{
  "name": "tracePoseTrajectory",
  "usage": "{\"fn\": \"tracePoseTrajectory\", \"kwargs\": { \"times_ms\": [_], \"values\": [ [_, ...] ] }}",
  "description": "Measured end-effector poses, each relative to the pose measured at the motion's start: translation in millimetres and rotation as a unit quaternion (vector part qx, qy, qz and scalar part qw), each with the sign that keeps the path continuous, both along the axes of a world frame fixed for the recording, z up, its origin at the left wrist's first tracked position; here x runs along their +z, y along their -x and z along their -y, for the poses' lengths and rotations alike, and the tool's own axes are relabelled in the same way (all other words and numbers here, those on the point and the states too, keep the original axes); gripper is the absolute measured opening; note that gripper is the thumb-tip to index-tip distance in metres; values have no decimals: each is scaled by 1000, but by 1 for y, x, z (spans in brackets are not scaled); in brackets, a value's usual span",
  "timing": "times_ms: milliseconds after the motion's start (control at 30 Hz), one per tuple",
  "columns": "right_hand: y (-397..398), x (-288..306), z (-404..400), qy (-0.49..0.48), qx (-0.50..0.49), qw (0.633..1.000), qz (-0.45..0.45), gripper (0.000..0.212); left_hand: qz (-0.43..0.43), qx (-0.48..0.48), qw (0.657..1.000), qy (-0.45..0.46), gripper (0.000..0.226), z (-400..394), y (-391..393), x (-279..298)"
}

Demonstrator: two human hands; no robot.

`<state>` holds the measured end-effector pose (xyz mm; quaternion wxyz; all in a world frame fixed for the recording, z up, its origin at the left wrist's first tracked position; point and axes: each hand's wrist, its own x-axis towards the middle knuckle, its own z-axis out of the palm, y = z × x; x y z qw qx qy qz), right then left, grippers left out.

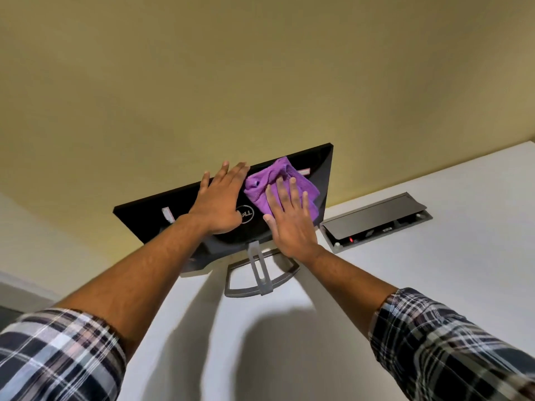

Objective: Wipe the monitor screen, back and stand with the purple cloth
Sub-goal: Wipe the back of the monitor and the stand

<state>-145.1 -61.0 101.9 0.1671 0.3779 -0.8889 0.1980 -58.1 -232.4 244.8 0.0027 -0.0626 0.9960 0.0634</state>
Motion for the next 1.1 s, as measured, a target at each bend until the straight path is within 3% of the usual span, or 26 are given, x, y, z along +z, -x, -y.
{"fn": "tracePoseTrajectory", "kwargs": {
  "times_ms": [200, 433, 567, 633, 833, 900, 1000, 1100],
  "values": [
    [25, 1, -6, 27, -3, 1000, -6, 76, -15, 9, 1000, -10, 107, 1, 4, 1],
    [47, 22, -3, 162, -143, 972, 90, 70, -29, 16, 999, -14, 108, 3, 7, -2],
    [28, 20, 15, 99, 2, 995, -1, 69, -40, 25, 999, -10, 107, 4, 9, -4],
    [32, 15, 13, 82, 16, 996, -23, 70, -45, 24, 999, -10, 107, 3, 10, -4],
    [58, 31, 7, 218, -159, 956, 113, 67, -46, 26, 998, -32, 108, 5, 11, -3],
    [41, 34, 20, 217, -114, 965, 93, 66, -46, 28, 998, -28, 108, 6, 10, -4],
    [6, 19, 38, 124, 21, 992, 21, 63, -49, 23, 998, -20, 107, 5, 7, -6],
    [16, 12, 30, 104, 29, 994, -7, 64, -50, 20, 998, -23, 107, 3, 5, -6]
  ]
}}
